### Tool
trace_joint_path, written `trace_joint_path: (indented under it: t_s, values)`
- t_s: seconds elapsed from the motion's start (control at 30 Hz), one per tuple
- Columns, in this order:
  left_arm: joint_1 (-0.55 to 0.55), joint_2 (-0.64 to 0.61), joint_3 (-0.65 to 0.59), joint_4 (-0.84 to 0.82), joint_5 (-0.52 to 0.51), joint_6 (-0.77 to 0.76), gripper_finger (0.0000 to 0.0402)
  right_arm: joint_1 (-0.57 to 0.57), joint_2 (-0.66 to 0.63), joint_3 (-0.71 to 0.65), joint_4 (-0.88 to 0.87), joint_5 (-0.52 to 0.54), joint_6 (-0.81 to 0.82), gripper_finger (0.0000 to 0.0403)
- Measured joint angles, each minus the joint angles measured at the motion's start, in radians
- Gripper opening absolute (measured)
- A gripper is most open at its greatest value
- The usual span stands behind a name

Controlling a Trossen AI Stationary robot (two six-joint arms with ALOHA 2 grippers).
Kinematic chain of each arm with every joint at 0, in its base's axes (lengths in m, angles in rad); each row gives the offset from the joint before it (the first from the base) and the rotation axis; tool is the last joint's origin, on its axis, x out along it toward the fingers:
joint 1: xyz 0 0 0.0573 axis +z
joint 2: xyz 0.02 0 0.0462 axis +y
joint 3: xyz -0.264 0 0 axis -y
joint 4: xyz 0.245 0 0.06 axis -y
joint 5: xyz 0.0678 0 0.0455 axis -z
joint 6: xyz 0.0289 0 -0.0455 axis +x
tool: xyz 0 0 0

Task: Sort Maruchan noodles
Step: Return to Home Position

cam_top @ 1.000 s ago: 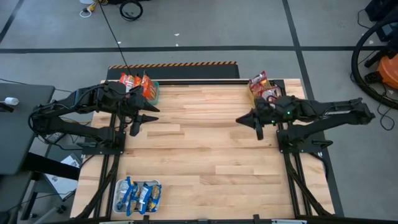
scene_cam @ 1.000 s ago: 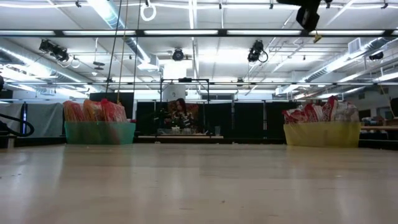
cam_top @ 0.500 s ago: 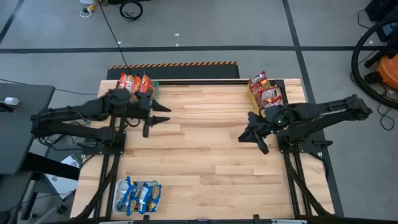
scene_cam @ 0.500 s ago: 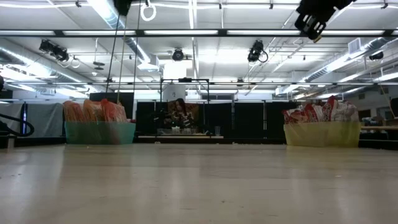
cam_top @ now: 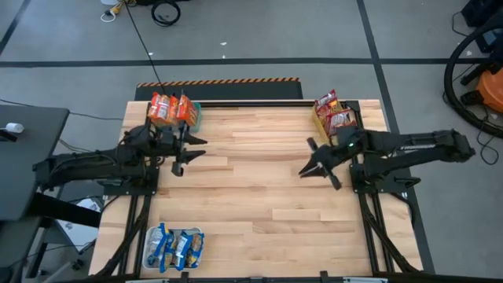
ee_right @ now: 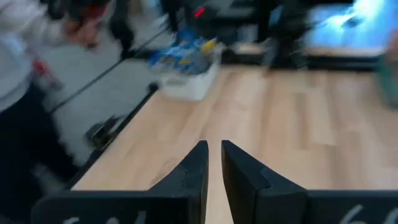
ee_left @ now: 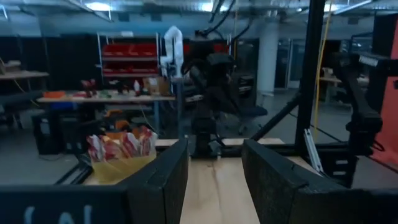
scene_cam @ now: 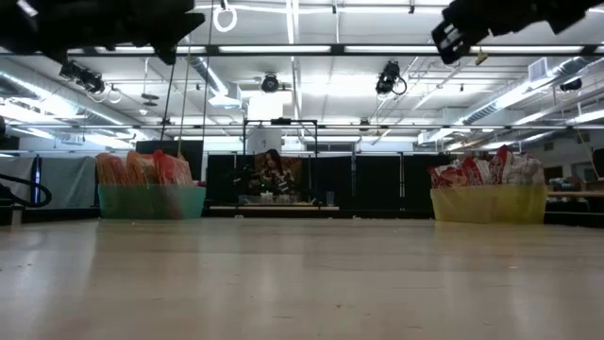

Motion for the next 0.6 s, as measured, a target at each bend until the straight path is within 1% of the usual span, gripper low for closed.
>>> trace_joint_path:
  t_s: [0.07, 0.17, 0.27, 0.33, 0.4, 0.5, 0.6]
  values:
    - [0.014, -0.049, -0.049, 0.039, 0.0, 0.0, 0.0156, -0.04, -0.07, -0.053, 0.041, -0.017, 0.012, 0.005]
    - [0.034, -0.12, -0.119, 0.061, 0.0, 0.001, 0.0156, -0.07, -0.186, -0.134, 0.087, -0.001, 0.065, 0.005]
    - [0.045, -0.168, -0.19, 0.042, -0.002, -0.005, 0.0156, -0.064, -0.307, -0.21, 0.128, 0.09, 0.085, 0.005]
    - [0.045, -0.176, -0.236, 0.036, -0.02, -0.074, 0.0156, -0.056, -0.383, -0.27, 0.165, 0.119, 0.067, 0.005]
    - [0.045, -0.178, -0.276, 0.06, -0.019, -0.116, 0.0156, -0.056, -0.465, -0.334, 0.211, 0.095, 0.054, 0.005]
    - [0.034, -0.179, -0.325, 0.147, 0.04, -0.074, 0.0156, -0.057, -0.608, -0.419, 0.259, 0.078, 0.092, 0.005]
    - [0.035, -0.186, -0.324, 0.137, 0.022, -0.042, 0.0156, -0.057, -0.751, -0.504, 0.257, 0.078, 0.131, 0.005]
